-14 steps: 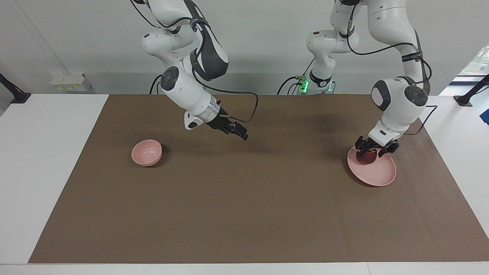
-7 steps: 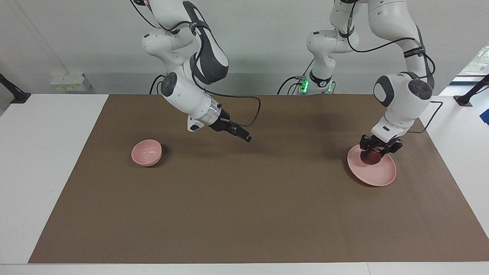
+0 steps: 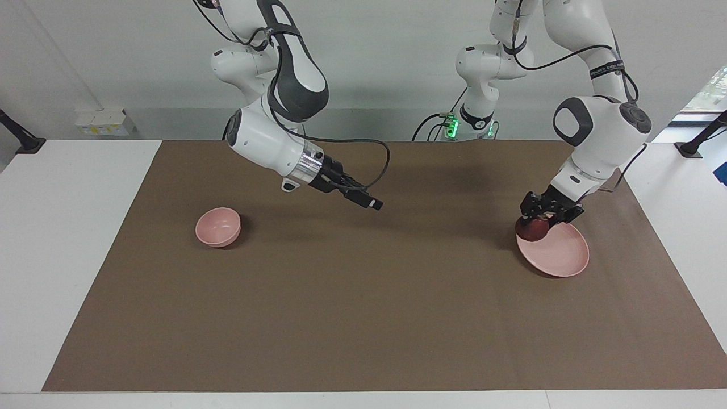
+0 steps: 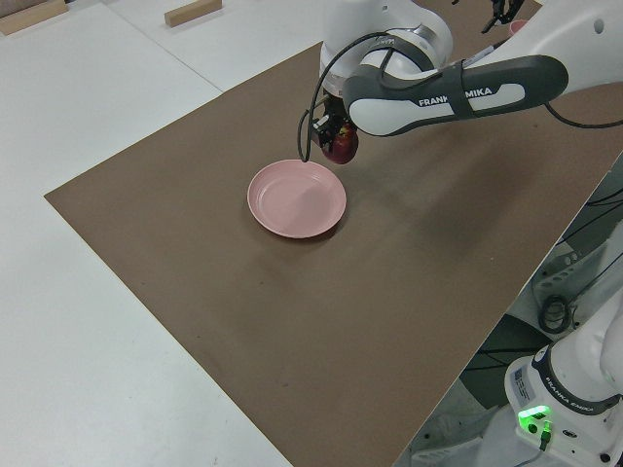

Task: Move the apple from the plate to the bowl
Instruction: 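Grasp the red apple with the left gripper and lift it off the plate, then carry the apple toward the right gripper while the right gripper approaches it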

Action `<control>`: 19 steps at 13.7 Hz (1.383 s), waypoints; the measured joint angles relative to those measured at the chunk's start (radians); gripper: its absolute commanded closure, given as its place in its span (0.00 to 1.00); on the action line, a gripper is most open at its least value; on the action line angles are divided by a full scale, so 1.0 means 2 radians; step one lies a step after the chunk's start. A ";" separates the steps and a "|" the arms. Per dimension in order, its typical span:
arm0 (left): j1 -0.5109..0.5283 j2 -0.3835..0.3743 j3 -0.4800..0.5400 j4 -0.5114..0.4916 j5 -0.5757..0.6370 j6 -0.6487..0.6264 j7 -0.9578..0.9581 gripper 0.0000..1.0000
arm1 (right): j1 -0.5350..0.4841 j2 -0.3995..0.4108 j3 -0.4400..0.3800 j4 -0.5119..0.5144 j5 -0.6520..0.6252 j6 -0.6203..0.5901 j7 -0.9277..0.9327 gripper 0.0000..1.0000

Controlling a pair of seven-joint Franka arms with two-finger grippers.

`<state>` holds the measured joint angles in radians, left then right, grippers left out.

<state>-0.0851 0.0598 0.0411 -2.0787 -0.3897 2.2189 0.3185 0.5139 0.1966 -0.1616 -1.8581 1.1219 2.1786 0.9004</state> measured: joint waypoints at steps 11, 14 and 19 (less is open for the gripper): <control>-0.042 -0.001 -0.041 0.054 -0.292 -0.073 0.002 1.00 | 0.055 0.023 0.004 -0.013 0.153 0.102 0.134 0.00; -0.042 -0.001 -0.073 0.067 -0.312 -0.073 -0.004 1.00 | 0.061 0.024 0.004 -0.012 0.154 0.109 0.135 0.00; -0.042 -0.001 -0.091 0.072 -0.319 -0.060 -0.014 1.00 | 0.069 0.024 0.004 -0.012 0.154 0.114 0.135 0.00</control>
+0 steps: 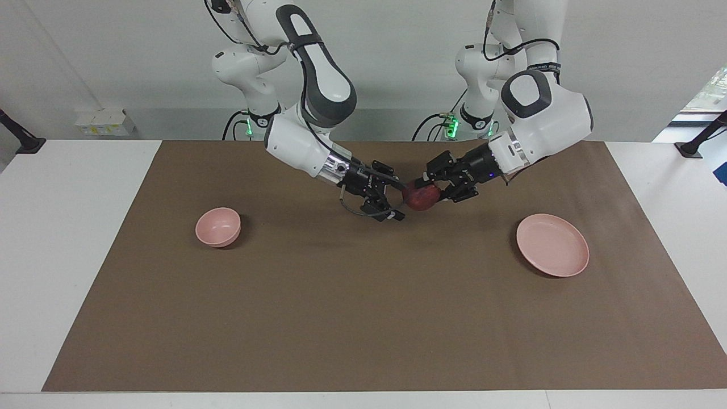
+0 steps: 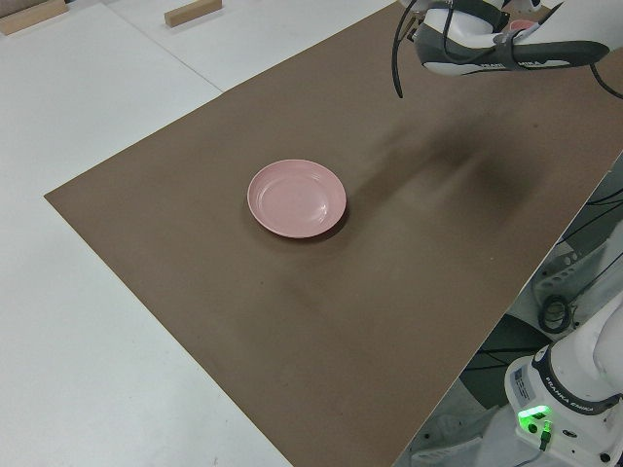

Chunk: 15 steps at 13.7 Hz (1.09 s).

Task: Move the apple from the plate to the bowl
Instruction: 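Carry the apple toward the right gripper while the right gripper approaches it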

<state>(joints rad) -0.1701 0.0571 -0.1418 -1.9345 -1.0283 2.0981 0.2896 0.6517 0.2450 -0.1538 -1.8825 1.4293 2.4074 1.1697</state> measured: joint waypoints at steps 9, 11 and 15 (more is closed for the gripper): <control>-0.014 0.000 -0.025 0.005 0.001 0.026 -0.046 1.00 | 0.010 0.000 -0.001 -0.012 0.000 0.028 0.000 0.00; -0.015 0.000 -0.025 0.005 0.002 0.026 -0.046 1.00 | 0.008 -0.001 -0.001 -0.012 0.000 0.023 0.000 0.00; -0.015 0.001 -0.025 0.009 0.018 0.030 -0.047 1.00 | -0.012 -0.009 -0.001 -0.009 0.000 -0.013 0.000 0.00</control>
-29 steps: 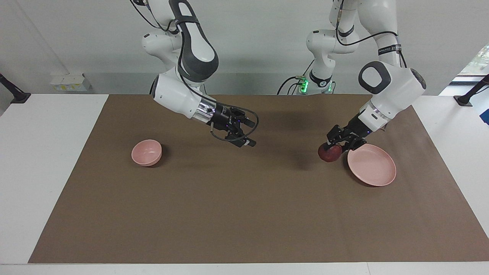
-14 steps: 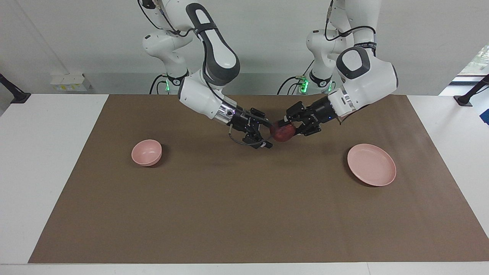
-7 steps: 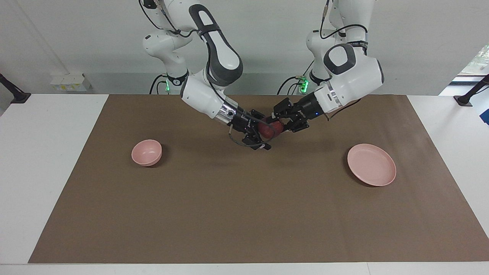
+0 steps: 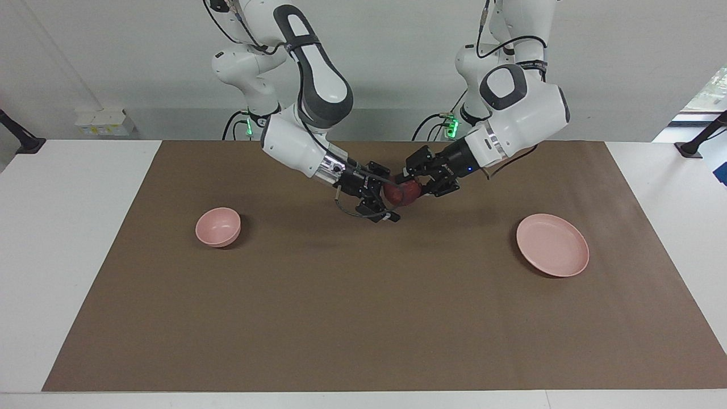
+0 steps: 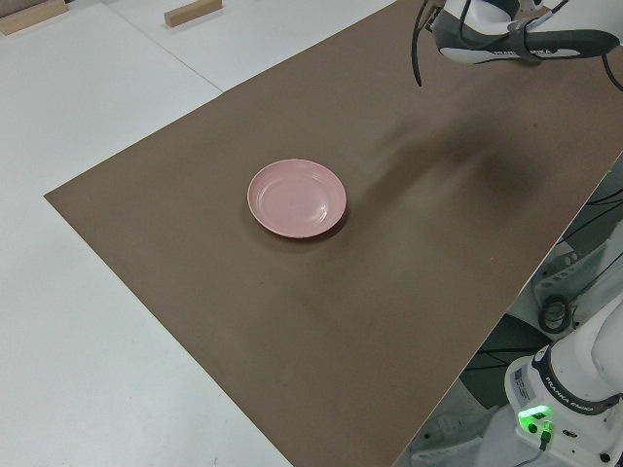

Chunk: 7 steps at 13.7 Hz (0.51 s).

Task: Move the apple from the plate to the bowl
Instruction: 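Carry the apple toward the right gripper while the right gripper approaches it, then close the right gripper on the apple and open the left gripper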

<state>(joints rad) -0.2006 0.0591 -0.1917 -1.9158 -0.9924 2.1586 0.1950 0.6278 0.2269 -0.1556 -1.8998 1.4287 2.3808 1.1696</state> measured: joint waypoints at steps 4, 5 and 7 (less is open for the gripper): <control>0.000 0.001 0.000 0.003 0.004 0.002 -0.003 1.00 | -0.002 -0.004 0.000 0.000 0.000 -0.003 0.000 0.00; 0.000 0.002 0.000 0.004 0.007 0.002 -0.007 1.00 | -0.002 -0.005 0.000 0.000 0.000 -0.003 0.000 0.00; 0.000 0.004 0.000 0.008 0.018 0.002 -0.019 1.00 | -0.001 -0.009 0.001 0.000 0.000 -0.003 0.000 0.00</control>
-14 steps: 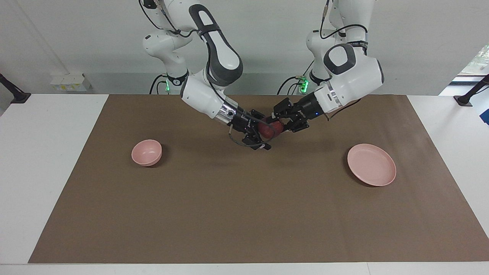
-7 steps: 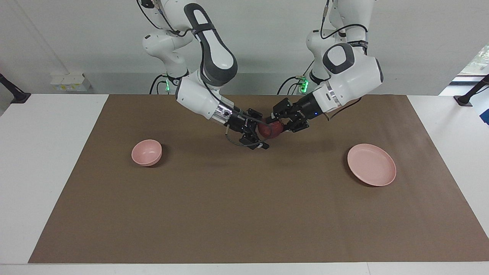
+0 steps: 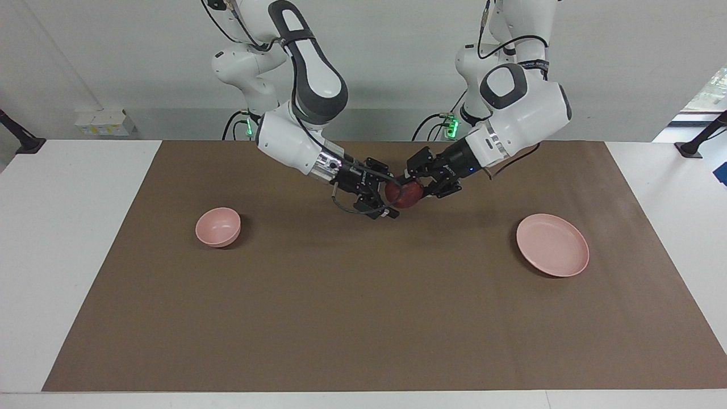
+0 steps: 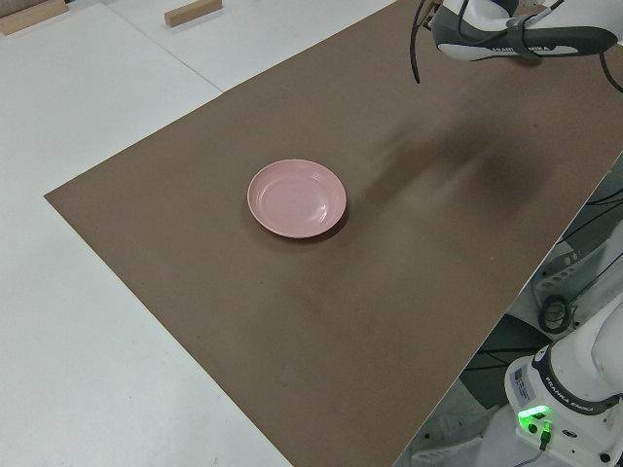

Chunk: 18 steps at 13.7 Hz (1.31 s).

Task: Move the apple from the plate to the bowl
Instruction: 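Close the right gripper on the apple and open the left gripper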

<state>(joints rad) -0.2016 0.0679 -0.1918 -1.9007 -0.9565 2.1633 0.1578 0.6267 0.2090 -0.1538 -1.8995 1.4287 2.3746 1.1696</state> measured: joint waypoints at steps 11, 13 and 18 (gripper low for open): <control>-0.008 0.007 -0.002 0.004 0.007 0.004 -0.036 1.00 | 0.010 -0.010 0.000 -0.001 0.000 0.002 0.000 0.17; -0.008 0.007 -0.002 0.004 0.007 0.004 -0.036 0.96 | 0.010 -0.010 0.000 -0.001 0.000 0.002 0.000 0.17; -0.008 0.007 -0.002 0.005 0.011 0.004 -0.041 0.70 | 0.010 -0.010 0.000 -0.001 -0.004 0.003 -0.002 1.00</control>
<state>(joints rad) -0.2184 0.0826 -0.1959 -1.8903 -0.9347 2.1716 0.0751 0.6470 0.1893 -0.1541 -1.9005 1.4203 2.3810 1.1658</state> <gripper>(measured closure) 0.339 0.233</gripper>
